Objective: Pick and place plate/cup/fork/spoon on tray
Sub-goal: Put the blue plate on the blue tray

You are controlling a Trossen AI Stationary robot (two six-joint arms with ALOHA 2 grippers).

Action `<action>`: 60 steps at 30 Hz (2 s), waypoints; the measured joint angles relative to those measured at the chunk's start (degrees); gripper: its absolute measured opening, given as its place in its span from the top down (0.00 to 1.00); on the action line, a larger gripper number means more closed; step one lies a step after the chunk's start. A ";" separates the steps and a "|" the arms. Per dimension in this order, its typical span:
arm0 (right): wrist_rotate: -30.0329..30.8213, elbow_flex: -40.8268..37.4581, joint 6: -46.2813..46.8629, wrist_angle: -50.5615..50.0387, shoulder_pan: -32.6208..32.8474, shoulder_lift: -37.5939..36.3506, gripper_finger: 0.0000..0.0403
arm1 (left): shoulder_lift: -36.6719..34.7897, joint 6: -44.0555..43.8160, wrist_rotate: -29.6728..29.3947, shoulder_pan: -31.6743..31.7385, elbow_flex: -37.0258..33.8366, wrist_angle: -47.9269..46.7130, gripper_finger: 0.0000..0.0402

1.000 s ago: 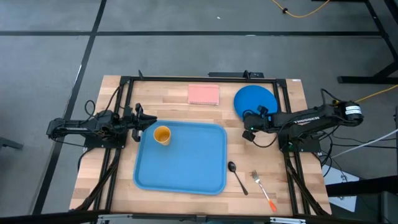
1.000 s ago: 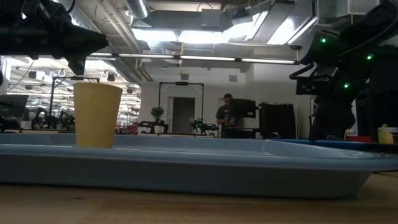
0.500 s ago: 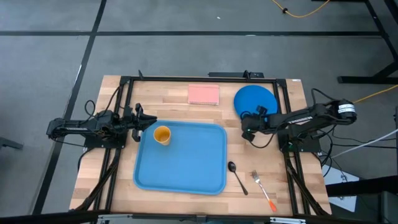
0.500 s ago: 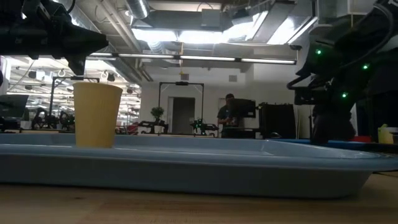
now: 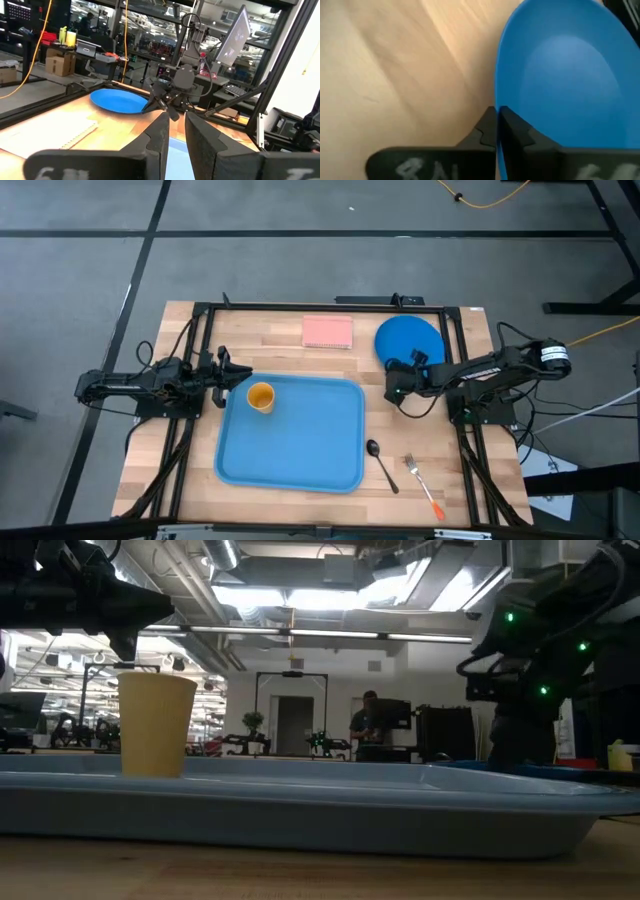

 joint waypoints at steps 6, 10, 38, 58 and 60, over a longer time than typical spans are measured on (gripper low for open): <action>3.23 8.50 -0.05 -7.47 5.71 0.00 0.99 | -0.02 0.00 0.00 -0.02 0.01 -0.01 0.86; 4.57 15.30 -3.26 -11.85 11.01 0.00 1.00 | 0.00 0.00 -0.01 -0.02 0.00 0.02 0.86; -7.49 28.09 -35.94 0.94 34.83 10.01 1.00 | 0.00 0.00 0.00 0.00 0.01 0.00 0.86; -21.21 28.04 -42.03 17.38 30.56 17.70 0.99 | -0.01 0.00 0.00 0.00 0.00 0.02 0.86; -22.62 28.04 -42.01 19.50 30.03 18.69 0.98 | 0.00 0.00 0.00 -0.02 0.01 0.02 0.86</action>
